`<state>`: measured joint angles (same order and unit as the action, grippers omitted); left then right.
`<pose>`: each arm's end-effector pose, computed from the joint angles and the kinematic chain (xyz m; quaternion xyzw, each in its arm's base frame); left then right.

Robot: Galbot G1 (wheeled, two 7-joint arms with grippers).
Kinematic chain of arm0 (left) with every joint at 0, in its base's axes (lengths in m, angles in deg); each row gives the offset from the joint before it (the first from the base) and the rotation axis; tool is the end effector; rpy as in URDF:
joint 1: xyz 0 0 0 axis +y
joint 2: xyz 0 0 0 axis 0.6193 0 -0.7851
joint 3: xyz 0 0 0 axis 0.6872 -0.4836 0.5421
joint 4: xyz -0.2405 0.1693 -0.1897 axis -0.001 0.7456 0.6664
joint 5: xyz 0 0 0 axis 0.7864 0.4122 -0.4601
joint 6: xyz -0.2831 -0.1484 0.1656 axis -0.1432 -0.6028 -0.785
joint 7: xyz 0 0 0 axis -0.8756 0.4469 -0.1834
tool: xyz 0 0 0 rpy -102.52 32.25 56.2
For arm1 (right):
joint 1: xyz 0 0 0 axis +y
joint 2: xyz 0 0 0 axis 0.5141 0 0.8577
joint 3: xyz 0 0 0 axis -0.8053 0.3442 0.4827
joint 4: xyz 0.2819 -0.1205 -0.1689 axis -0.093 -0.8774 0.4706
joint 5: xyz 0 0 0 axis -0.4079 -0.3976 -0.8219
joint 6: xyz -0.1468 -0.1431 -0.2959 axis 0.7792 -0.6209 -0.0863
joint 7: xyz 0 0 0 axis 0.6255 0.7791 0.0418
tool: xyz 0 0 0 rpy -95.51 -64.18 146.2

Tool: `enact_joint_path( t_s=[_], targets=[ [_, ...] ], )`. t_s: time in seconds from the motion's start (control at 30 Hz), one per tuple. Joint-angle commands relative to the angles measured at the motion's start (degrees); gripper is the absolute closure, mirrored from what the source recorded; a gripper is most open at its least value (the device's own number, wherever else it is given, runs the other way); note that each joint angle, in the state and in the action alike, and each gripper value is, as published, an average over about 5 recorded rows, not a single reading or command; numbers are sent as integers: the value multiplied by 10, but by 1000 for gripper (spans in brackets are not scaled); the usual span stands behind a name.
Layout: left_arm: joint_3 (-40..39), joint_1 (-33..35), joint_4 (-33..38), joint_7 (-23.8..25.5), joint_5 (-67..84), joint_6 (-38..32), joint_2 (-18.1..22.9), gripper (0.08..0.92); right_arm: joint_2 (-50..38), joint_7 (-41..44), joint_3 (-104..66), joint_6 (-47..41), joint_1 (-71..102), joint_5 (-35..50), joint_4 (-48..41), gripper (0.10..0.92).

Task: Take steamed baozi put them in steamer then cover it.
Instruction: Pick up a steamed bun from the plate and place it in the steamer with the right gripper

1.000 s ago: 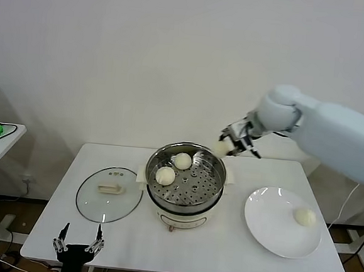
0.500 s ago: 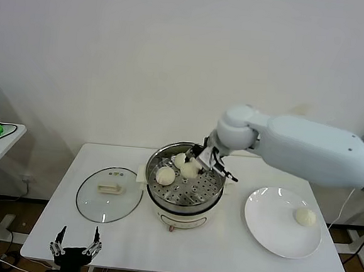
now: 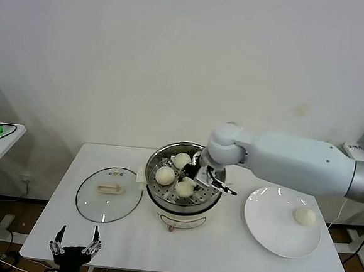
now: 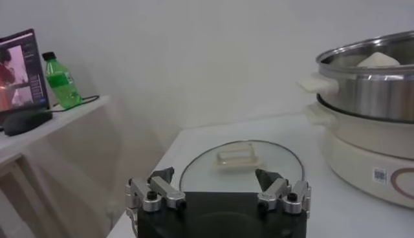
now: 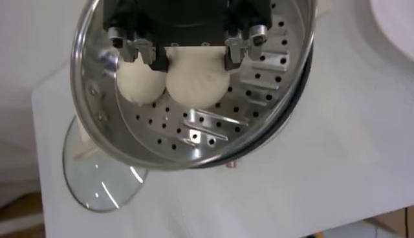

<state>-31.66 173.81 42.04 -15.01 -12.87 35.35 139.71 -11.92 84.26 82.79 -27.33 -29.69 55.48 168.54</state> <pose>0.1078 0.0261 -0.2982 0.1054 -0.9775 -0.1011 0.1524 0.4783 0.1121 -0.0953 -0.6319 0.2378 -0.7377 0.0047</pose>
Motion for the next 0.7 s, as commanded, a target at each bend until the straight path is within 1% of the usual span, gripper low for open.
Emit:
enact_joint_path(
  t_s=[0.03, 0.7],
  targets=[
    [0, 0, 0, 0, 2, 0, 0, 177, 17, -5, 6, 34, 7, -25, -18, 474],
    [0, -2, 1, -1, 3, -1, 2, 177, 27, 2, 13, 66, 3, -41, -29, 474]
  ],
)
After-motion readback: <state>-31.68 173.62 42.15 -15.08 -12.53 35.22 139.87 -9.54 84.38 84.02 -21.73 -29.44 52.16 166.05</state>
